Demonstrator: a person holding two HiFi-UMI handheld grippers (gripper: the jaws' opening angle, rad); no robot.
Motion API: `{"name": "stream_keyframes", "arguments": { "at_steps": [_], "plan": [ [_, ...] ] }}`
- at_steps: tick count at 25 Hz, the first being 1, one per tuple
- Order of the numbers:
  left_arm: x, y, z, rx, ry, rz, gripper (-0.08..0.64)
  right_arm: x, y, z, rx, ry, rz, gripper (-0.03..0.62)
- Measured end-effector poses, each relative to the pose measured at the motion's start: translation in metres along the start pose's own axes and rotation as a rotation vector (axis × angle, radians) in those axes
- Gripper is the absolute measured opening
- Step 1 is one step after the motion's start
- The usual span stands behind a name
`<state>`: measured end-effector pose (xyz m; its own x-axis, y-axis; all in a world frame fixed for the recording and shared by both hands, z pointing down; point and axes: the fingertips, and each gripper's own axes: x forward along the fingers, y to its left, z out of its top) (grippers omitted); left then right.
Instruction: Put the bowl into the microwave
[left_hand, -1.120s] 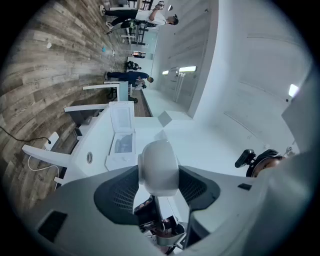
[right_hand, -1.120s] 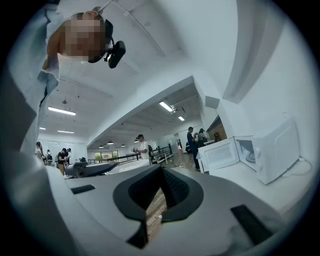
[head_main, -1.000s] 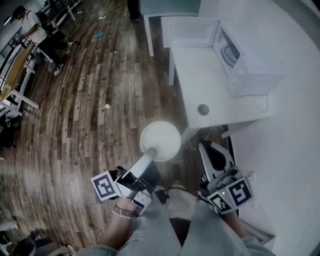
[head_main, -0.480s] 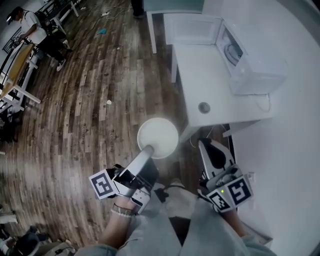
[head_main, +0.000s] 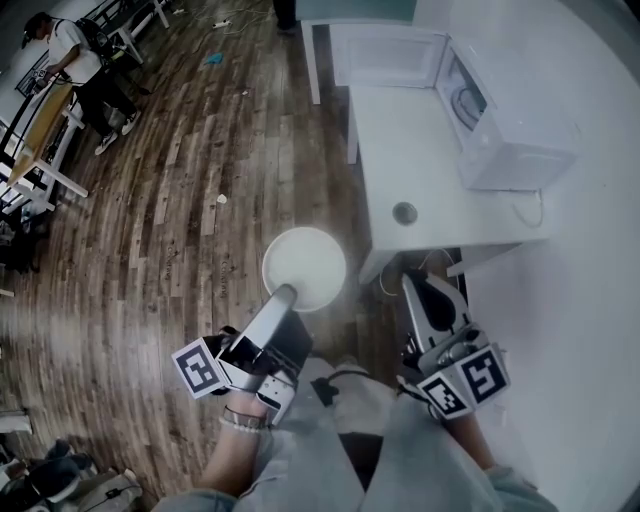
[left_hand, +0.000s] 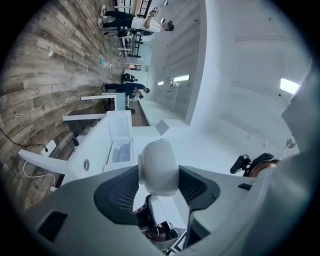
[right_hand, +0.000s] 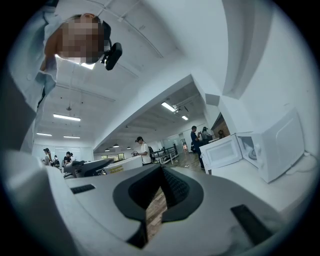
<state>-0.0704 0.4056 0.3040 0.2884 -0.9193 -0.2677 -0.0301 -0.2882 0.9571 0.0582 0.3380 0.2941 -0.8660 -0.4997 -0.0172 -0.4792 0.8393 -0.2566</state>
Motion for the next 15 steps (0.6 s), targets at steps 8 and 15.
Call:
{"name": "stream_keyframes", "arguments": {
  "at_steps": [8,15],
  "plan": [
    [-0.005,0.009,-0.001,-0.012,-0.056,0.012,0.238,0.001,-0.007,-0.010,-0.004,0.036,0.017,0.000],
    [-0.003,0.017,0.039,0.002,-0.076,0.019,0.238,0.037,-0.008,-0.016,-0.009,0.052,0.015,0.000]
  ]
}}
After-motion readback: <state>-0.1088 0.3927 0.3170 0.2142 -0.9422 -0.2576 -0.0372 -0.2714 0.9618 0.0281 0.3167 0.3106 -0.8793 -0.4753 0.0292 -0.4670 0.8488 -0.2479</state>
